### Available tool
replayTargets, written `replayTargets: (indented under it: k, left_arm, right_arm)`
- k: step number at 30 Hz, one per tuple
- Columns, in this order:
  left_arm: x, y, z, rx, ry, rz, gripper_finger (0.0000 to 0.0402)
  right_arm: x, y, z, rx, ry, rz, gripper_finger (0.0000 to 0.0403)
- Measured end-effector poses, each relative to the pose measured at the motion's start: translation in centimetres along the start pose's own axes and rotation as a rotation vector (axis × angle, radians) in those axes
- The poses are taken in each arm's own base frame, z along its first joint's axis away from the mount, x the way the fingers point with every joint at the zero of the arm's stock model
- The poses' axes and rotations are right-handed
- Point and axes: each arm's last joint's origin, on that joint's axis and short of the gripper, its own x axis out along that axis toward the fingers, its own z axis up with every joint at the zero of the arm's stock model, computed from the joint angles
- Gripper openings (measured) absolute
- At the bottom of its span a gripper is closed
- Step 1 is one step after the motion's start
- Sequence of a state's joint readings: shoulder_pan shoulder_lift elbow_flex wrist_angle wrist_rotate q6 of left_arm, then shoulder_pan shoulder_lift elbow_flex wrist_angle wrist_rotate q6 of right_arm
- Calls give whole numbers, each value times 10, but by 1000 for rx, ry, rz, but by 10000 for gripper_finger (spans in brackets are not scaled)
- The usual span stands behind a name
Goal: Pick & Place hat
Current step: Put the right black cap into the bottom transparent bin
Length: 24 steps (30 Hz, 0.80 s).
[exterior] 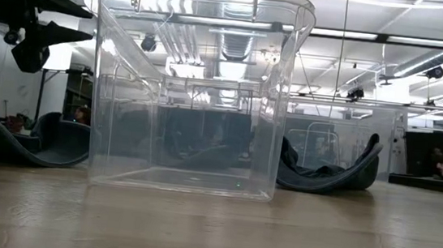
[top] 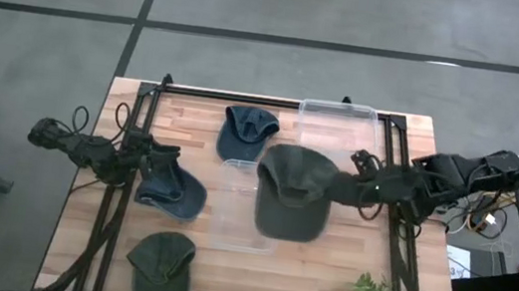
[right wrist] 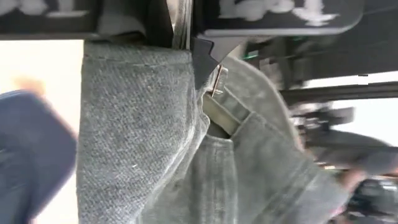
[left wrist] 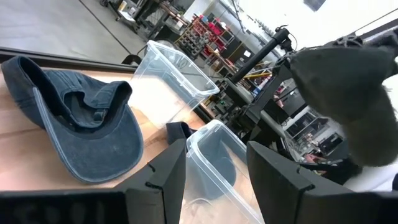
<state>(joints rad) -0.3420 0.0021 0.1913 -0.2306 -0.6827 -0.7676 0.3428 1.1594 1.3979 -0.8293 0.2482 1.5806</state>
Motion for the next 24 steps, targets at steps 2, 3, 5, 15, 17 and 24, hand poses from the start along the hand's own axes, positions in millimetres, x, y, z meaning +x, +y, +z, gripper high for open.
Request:
replayTargets:
  k: [2,3,5,15,17,24]
  left_arm:
    - [0,0,0,0,0,0,162]
    - [0,0,0,0,0,0,162]
    - [0,0,0,0,1,0,162]
    - [0,0,0,1,1,1,162]
    - [0,0,0,-11,1,1,162]
    - [0,0,0,-43,2,0,162]
  right_arm:
    - [2,5,4,13,18,46,25]
    - [5,6,6,13,14,55,25]
    - [12,8,9,4,-2,52,25]
    - [113,-2,20,-85,-12,-149,27]
    - [133,-1,24,-91,8,-129,27]
    - [175,-13,24,-6,42,-218,28]
